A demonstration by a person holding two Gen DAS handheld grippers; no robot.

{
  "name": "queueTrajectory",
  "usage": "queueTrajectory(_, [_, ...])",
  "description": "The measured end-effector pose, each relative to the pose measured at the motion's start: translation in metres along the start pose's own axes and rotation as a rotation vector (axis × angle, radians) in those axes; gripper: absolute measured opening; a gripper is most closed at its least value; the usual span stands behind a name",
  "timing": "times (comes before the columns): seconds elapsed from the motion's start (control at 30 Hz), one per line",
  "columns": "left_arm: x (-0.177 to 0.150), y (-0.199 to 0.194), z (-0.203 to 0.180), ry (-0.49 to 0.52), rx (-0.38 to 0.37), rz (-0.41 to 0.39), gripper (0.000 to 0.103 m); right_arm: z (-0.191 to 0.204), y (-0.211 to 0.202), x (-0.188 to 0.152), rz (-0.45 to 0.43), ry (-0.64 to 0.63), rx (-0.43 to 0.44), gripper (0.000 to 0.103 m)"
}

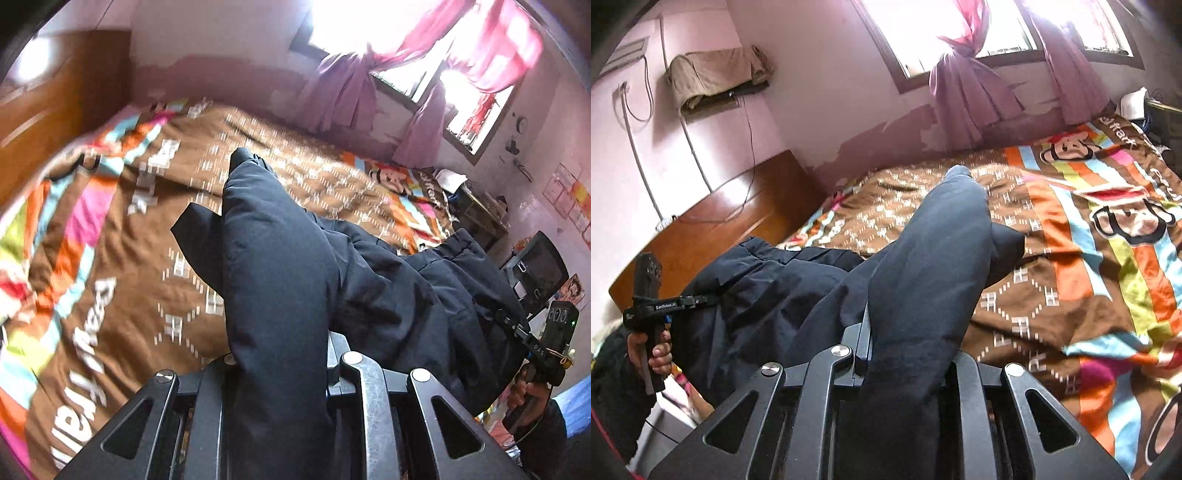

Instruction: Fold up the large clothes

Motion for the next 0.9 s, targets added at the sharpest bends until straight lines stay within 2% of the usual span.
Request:
queueTrajectory(0.17, [-0.055, 0.057, 0.051, -0.067, 0.047, 0.098, 0.019, -0.027, 0.041, -0.055, 0.132, 0.043, -0.061, 0.015])
queueTrajectory(0.23, [-0.072, 0.07, 0.065, -0.08, 0.076, 0.105, 0.02, -0.04, 0.051, -0.077, 0.169, 0.059, -0.098, 0.015])
queueTrajectory(0.27, [-0.076, 0.072, 0.069, -0.085, 0.094, 0.101, 0.02, -0.045, 0.053, -0.082, 0.172, 0.072, -0.108, 0.015])
queueTrajectory(0.37, [-0.081, 0.071, 0.077, -0.132, 0.077, 0.079, 0.024, -0.062, 0.052, -0.092, 0.182, 0.164, -0.097, 0.02])
queueTrajectory(0.47, [-0.083, 0.069, 0.081, -0.146, 0.098, 0.089, 0.035, -0.066, 0.055, -0.096, 0.19, 0.183, -0.106, 0.027])
queueTrajectory(0.57, [-0.088, 0.071, 0.084, -0.164, 0.154, 0.119, 0.047, -0.069, 0.058, -0.101, 0.205, 0.162, -0.16, 0.054])
queueTrajectory(0.6, [-0.09, 0.07, 0.085, -0.175, 0.176, 0.119, 0.054, -0.069, 0.056, -0.101, 0.191, 0.149, -0.197, 0.07])
queueTrajectory(0.63, [-0.091, 0.068, 0.086, -0.185, 0.187, 0.116, 0.06, -0.068, 0.054, -0.099, 0.172, 0.133, -0.24, 0.08])
queueTrajectory(0.7, [-0.095, 0.064, 0.087, -0.206, 0.198, 0.099, 0.066, -0.069, 0.049, -0.098, 0.158, 0.106, -0.309, 0.083])
queueTrajectory(0.73, [-0.098, 0.06, 0.085, -0.212, 0.193, 0.081, 0.074, -0.07, 0.046, -0.099, 0.154, 0.104, -0.349, 0.083])
queueTrajectory(0.8, [-0.101, 0.051, 0.081, -0.22, 0.206, 0.038, 0.087, -0.072, 0.039, -0.1, 0.148, 0.134, -0.376, 0.083])
queueTrajectory(0.9, [-0.104, 0.031, 0.072, -0.219, 0.22, -0.044, 0.091, -0.075, 0.024, -0.099, 0.109, 0.171, -0.383, 0.089])
Point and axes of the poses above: each gripper's, at about its wrist camera, not at the fingertips, and y roughly the way its jaws point, z to its left, x to its top, the point moved 5 cm from there along y, roughly the way its jaws point, and after that the axes turned 9 degrees about -x, right-handed, at the moved point
